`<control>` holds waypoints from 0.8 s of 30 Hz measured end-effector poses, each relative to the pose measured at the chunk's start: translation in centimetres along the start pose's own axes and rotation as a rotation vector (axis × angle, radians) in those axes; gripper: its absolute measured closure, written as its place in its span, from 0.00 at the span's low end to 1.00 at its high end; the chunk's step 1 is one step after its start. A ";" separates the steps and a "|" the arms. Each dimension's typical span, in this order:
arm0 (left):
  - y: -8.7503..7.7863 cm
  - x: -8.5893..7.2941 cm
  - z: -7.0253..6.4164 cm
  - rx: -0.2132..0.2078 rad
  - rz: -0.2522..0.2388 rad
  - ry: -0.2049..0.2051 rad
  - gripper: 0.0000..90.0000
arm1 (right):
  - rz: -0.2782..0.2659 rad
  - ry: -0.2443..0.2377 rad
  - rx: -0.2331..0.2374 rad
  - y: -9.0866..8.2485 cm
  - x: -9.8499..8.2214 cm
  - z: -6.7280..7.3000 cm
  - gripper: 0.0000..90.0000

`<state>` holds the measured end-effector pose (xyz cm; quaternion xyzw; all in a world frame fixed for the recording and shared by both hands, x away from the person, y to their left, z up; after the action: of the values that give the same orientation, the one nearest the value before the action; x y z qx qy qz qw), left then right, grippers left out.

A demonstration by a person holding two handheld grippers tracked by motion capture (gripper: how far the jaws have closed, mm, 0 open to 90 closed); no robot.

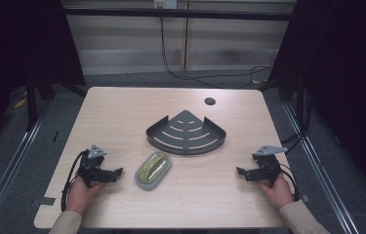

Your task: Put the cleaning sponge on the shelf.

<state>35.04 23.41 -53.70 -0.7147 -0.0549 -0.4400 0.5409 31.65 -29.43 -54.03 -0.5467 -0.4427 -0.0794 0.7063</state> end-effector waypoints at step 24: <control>-2.0 3.1 -1.1 -0.077 0.331 0.014 0.26 | 0.000 0.000 0.000 0.0 0.0 0.0 0.12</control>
<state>35.20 22.11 -50.07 -0.7311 0.0838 -0.3517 0.5786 31.65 -29.42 -54.03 -0.5466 -0.4426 -0.0794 0.7064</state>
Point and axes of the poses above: each handheld gripper's, and its own axes: y roughly forward along the jaws, x roughly out of its top, z roughly to its left, the point moved 4 cm from there along y, roughly forward along the jaws, and after that the axes turned 1 degree about -y, right-handed, at the moved point
